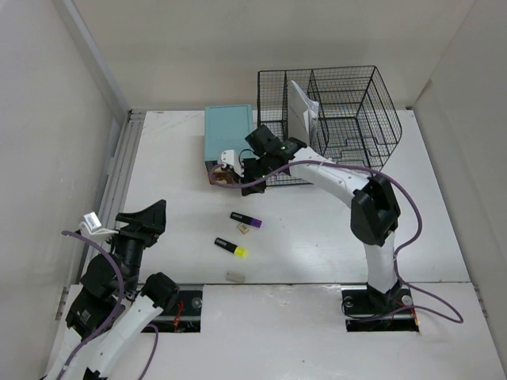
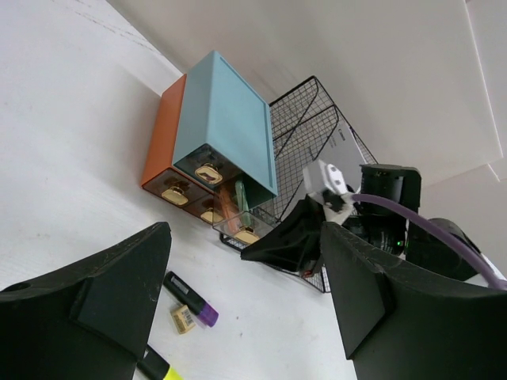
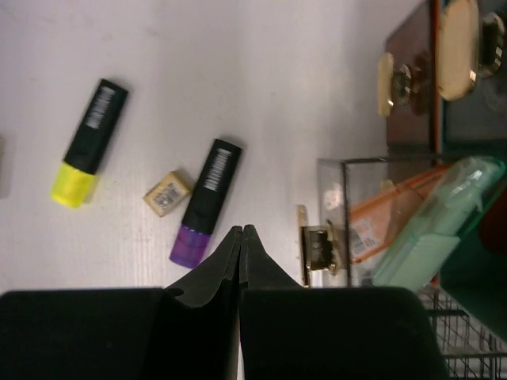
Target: Organize the desk
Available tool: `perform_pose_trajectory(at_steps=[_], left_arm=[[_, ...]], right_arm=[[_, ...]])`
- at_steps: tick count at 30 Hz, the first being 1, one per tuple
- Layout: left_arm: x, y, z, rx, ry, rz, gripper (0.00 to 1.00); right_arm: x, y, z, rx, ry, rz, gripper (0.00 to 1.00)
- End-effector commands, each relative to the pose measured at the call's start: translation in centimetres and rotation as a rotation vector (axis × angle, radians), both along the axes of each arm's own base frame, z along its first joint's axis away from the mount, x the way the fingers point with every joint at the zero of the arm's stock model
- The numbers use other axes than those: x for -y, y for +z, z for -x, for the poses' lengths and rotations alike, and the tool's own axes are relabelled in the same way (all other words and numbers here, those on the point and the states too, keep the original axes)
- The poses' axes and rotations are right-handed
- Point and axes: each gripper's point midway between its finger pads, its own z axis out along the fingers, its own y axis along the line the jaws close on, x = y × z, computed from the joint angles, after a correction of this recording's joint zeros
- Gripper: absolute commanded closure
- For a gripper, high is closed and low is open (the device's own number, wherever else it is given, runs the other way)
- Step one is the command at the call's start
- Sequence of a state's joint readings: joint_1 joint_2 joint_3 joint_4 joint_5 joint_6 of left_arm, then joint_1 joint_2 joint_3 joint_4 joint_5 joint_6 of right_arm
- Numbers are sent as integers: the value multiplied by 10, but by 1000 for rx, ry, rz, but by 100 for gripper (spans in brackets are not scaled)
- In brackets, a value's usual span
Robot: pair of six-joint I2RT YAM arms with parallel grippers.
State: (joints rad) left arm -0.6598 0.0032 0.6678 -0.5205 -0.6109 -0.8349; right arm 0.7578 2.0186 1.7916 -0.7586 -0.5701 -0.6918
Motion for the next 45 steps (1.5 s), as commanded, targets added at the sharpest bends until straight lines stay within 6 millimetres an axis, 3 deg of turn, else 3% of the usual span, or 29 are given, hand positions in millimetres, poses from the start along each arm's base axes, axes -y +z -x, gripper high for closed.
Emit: perform_pose_trajectory(at_steps=[1, 3, 6, 8, 13, 15, 16, 17, 18, 19, 21, 22, 23, 25, 26, 27, 28, 29, 30, 32, 33, 34, 36, 37, 39, 40, 41, 43, 45], left_arm=[[-18, 24, 23, 158, -2, 106, 27], [-16, 22, 20, 150, -2, 100, 27], [-8, 22, 18, 152, -29, 112, 27], [3, 13, 10, 125, -50, 130, 27], [27, 2, -11, 112, -87, 171, 24], [37, -15, -21, 84, -88, 197, 22], [44, -25, -30, 72, -88, 188, 20], [45, -19, -31, 90, -89, 212, 20], [50, -33, -38, 63, -88, 213, 20], [53, -28, -41, 88, -91, 248, 19], [69, -49, -52, 51, -122, 232, 23], [73, -53, -57, 45, -122, 228, 27], [84, -53, -64, 48, -148, 241, 38], [94, -64, -74, 22, -159, 233, 54], [104, -70, -84, 2, -173, 220, 61], [106, -77, -92, -20, -168, 206, 84], [111, -78, -99, -36, -180, 208, 92], [114, -80, -106, -48, -188, 202, 99], [122, -86, -120, -75, -214, 192, 100], [127, -96, -133, -99, -235, 177, 100], [133, -86, -139, -70, -269, 190, 93], [130, -101, -151, -110, -251, 178, 78], [131, -99, -162, -109, -258, 181, 45], [133, -110, -167, -144, -266, 173, 42], [132, -107, -180, -142, -251, 174, 39], [132, -109, -183, -149, -259, 175, 39], [129, -126, -188, -193, -244, 165, 39], [130, -123, -195, -183, -246, 169, 39], [133, -139, -197, -223, -251, 161, 40]], right_arm=[[-4, 9, -34, 86, -147, -7, 100], [-1, 1, -51, 119, -224, 28, 100], [-2, 8, -78, 208, -340, 11, 100], [-8, 19, -87, 244, -388, -17, 100], [-5, 7, -115, 293, -507, 22, 100], [-7, 10, -124, 315, -539, 12, 100], [-4, 3, -127, 322, -555, 34, 100], [-4, 8, -130, 336, -566, 30, 100], [-4, 9, -132, 337, -582, 22, 100], [-3, 5, -131, 333, -581, 30, 100], [-10, 16, -118, 301, -516, -16, 100], [-7, 13, -107, 273, -442, -21, 100], [-10, 40, -90, 266, -371, -89, 100], [-15, 67, -74, 277, -306, -190, 94], [-6, 83, -65, 313, -298, -218, 74], [1, 93, -68, 351, -329, -225, 67], [4, 102, -67, 370, -338, -239, 61], [10, 111, -67, 378, -347, -246, 46], [15, 126, -61, 384, -354, -265, 46], [21, 144, -58, 397, -349, -300, 46], [29, 155, -54, 395, -355, -324, 46], [31, 164, -50, 382, -348, -353, 46], [32, 176, -41, 378, -333, -387, 44], [38, 181, -40, 372, -345, -400, 44], [39, 186, -36, 348, -338, -421, 44], [44, 193, -38, 359, -340, -440, 44], [42, 194, -34, 338, -330, -450, 44], [50, 199, -38, 334, -339, -464, 44], [53, 201, -36, 320, -333, -480, 44]])
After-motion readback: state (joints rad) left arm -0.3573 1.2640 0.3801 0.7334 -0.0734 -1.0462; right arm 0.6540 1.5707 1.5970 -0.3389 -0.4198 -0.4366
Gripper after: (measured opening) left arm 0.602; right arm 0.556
